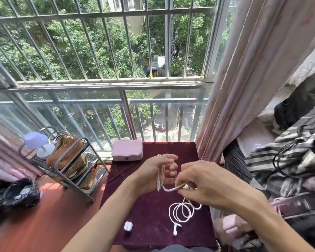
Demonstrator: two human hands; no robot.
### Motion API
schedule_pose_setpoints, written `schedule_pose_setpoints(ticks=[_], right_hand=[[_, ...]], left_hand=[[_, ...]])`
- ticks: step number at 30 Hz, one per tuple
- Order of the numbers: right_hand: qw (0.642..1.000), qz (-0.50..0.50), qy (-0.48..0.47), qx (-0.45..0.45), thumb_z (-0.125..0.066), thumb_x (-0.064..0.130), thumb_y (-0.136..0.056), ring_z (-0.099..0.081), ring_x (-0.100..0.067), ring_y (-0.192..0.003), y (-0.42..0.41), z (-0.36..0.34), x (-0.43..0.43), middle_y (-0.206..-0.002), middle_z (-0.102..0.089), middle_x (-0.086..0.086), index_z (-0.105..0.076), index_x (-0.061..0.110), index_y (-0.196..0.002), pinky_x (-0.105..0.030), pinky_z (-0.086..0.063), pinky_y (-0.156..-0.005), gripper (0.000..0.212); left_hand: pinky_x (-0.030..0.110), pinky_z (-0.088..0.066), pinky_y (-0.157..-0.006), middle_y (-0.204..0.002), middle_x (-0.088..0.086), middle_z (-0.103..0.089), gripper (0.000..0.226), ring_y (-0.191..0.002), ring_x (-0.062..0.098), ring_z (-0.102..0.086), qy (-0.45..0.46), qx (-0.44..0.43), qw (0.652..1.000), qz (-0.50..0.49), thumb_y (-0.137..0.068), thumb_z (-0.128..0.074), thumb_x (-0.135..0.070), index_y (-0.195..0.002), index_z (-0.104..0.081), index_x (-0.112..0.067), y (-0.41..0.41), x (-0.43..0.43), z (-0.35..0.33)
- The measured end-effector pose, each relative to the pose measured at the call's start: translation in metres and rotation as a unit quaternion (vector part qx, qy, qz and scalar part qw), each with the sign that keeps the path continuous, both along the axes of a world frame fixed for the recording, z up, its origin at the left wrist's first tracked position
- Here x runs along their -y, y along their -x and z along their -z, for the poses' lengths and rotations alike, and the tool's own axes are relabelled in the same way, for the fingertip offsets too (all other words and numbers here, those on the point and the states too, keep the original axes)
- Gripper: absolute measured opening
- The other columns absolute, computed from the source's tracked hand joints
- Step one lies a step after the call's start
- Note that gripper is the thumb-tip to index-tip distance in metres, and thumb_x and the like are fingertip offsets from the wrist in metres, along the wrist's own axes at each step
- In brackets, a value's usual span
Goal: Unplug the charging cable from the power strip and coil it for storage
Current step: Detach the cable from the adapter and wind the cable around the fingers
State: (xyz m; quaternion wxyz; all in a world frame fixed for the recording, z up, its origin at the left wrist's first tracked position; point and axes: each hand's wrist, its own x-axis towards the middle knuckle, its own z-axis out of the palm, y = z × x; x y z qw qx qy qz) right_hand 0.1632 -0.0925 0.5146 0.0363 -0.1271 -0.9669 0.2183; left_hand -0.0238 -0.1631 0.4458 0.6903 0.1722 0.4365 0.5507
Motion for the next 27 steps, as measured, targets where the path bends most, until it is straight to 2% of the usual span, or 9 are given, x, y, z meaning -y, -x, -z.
schedule_pose_setpoints(ticks=[4, 7, 10, 12, 15, 19, 22, 24, 27], right_hand=[[0.998, -0.048, 0.046, -0.016, -0.072, 0.032, -0.085, -0.057, -0.010, -0.069, 0.004, -0.026, -0.011, -0.077, -0.061, 0.011, -0.074, 0.034, -0.080, -0.016, -0.039, -0.054, 0.006], [0.988, -0.044, 0.138, -0.053, -0.081, 0.039, -0.087, -0.056, -0.012, -0.067, 0.010, -0.031, -0.035, -0.081, -0.061, 0.009, -0.082, 0.037, -0.092, -0.025, -0.045, -0.056, 0.005], [0.967, -0.051, 0.237, -0.074, -0.085, 0.031, -0.089, -0.062, 0.002, -0.074, 0.019, -0.022, -0.056, -0.082, -0.068, 0.020, -0.085, 0.028, -0.098, -0.011, -0.045, -0.065, 0.009], [0.955, -0.051, 0.280, -0.083, -0.084, 0.023, -0.091, -0.070, -0.003, -0.080, 0.025, -0.011, -0.064, -0.087, -0.075, 0.015, -0.085, 0.020, -0.101, -0.012, -0.050, -0.074, 0.011], [0.934, -0.029, 0.340, -0.105, -0.082, 0.017, -0.093, -0.076, -0.032, -0.089, 0.027, 0.005, -0.071, -0.094, -0.080, -0.010, -0.082, 0.013, -0.104, -0.030, -0.059, -0.079, 0.012], [0.894, -0.017, 0.425, -0.143, -0.079, 0.003, -0.093, -0.072, -0.018, -0.079, 0.028, 0.023, -0.075, -0.084, -0.076, -0.015, -0.077, 0.007, -0.103, -0.021, -0.057, -0.074, 0.011], [0.859, -0.005, 0.486, -0.164, -0.078, 0.004, -0.092, -0.066, -0.023, -0.072, 0.027, 0.031, -0.077, -0.079, -0.069, -0.013, -0.078, 0.012, -0.100, -0.020, -0.057, -0.072, 0.012], [0.844, 0.015, 0.505, -0.182, -0.076, 0.007, -0.091, -0.070, -0.013, -0.075, 0.026, 0.038, -0.076, -0.080, -0.074, 0.000, -0.081, 0.016, -0.099, -0.017, -0.056, -0.075, 0.013], [0.828, 0.068, 0.515, -0.209, -0.064, -0.001, -0.099, -0.075, -0.003, -0.085, 0.026, 0.051, -0.070, -0.087, -0.081, 0.007, -0.077, 0.002, -0.115, -0.017, -0.057, -0.080, 0.021]], left_hand=[[0.037, -0.051, -0.071, -0.080, 0.012, -0.055, 0.017, -0.071, 0.022, -0.054, -0.011, -0.061, 0.996, 0.058, -0.099, -0.050, -0.005, -0.114, -0.057, -0.001, -0.009, 0.001, -0.002], [0.035, -0.058, -0.071, -0.068, 0.003, -0.054, 0.014, -0.059, 0.014, -0.058, -0.032, -0.030, 0.994, 0.097, -0.099, -0.051, -0.004, -0.094, -0.064, -0.009, -0.013, 0.005, -0.003], [0.029, -0.056, -0.062, -0.071, 0.001, -0.044, 0.004, -0.050, 0.009, -0.051, -0.075, 0.017, 0.989, 0.128, -0.102, -0.051, -0.012, -0.105, -0.053, -0.010, -0.018, 0.008, -0.008], [0.025, -0.055, -0.053, -0.072, 0.002, -0.045, 0.011, -0.045, 0.006, -0.049, -0.085, 0.030, 0.988, 0.129, -0.103, -0.051, -0.021, -0.108, -0.052, -0.012, -0.022, 0.008, -0.011], [0.017, -0.041, -0.035, -0.070, 0.003, -0.047, 0.038, -0.036, 0.004, -0.038, -0.078, 0.076, 0.988, 0.109, -0.106, -0.041, -0.045, -0.103, -0.065, -0.016, -0.031, 0.007, -0.014], [0.014, -0.016, -0.034, -0.057, 0.003, -0.048, 0.071, -0.031, 0.007, -0.021, -0.074, 0.137, 0.983, 0.096, -0.096, -0.028, -0.076, -0.106, -0.061, -0.013, -0.038, 0.007, -0.017], [0.014, -0.015, -0.032, -0.047, -0.003, -0.041, 0.067, -0.031, 0.007, -0.017, -0.082, 0.133, 0.981, 0.117, -0.099, -0.029, -0.070, -0.096, -0.056, -0.010, -0.040, 0.007, -0.023], [0.017, -0.013, -0.031, -0.046, -0.004, -0.028, 0.056, -0.032, 0.007, -0.016, -0.094, 0.124, 0.979, 0.129, -0.104, -0.033, -0.060, -0.095, -0.057, -0.010, -0.039, 0.007, -0.027], [0.019, -0.013, -0.031, -0.045, -0.007, -0.027, 0.038, -0.033, 0.006, -0.016, -0.101, 0.129, 0.978, 0.130, -0.106, -0.041, -0.042, -0.096, -0.059, -0.009, -0.038, 0.008, -0.031]])
